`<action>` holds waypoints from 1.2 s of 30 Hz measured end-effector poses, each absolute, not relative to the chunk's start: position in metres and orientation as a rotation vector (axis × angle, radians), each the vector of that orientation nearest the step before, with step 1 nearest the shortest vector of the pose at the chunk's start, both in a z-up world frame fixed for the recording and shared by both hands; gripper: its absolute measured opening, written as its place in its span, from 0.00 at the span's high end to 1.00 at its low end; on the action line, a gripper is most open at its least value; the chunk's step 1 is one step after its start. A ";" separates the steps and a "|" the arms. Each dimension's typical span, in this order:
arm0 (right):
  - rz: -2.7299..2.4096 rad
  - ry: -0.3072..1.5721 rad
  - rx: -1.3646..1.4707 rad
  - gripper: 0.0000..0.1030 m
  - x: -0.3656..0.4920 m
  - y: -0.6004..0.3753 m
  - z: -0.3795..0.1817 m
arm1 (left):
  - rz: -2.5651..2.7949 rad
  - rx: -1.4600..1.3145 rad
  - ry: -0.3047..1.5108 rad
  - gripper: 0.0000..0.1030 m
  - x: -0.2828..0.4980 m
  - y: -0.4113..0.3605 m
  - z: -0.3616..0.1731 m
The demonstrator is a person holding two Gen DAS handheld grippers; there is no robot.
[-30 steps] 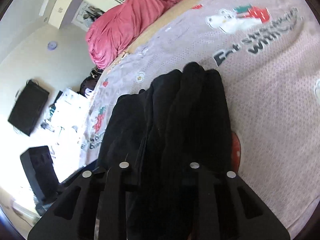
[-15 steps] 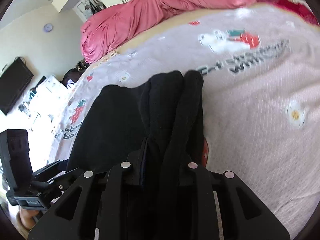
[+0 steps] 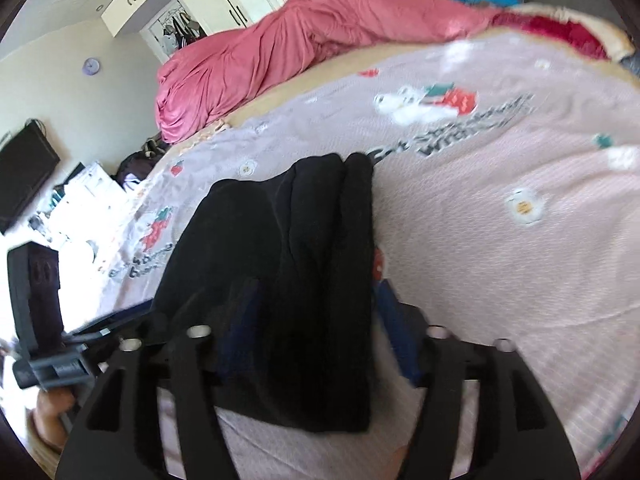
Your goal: Fold small clothes
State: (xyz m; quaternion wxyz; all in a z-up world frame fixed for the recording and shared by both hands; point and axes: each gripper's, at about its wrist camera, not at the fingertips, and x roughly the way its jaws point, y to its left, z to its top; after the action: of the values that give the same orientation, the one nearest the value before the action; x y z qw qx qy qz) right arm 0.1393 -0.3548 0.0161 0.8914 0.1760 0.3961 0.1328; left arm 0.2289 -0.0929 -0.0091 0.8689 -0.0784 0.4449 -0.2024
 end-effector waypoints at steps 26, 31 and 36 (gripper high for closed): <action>0.167 0.418 0.246 0.04 -0.006 -0.354 0.065 | -0.369 -0.148 0.678 0.09 0.110 -0.057 0.037; 0.166 0.420 0.209 0.04 -0.027 -0.346 0.061 | -0.343 -0.143 0.658 0.09 0.089 -0.048 0.033; 0.176 0.461 0.177 0.04 -0.043 -0.337 0.047 | -0.329 -0.156 0.662 0.09 0.074 -0.041 0.025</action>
State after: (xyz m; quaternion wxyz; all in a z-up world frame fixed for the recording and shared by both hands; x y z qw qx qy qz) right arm -0.0433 -0.3366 0.0474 0.9658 0.0876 0.2279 0.0870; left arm 0.0742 -0.0412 0.0255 0.9294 -0.0763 0.3233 -0.1608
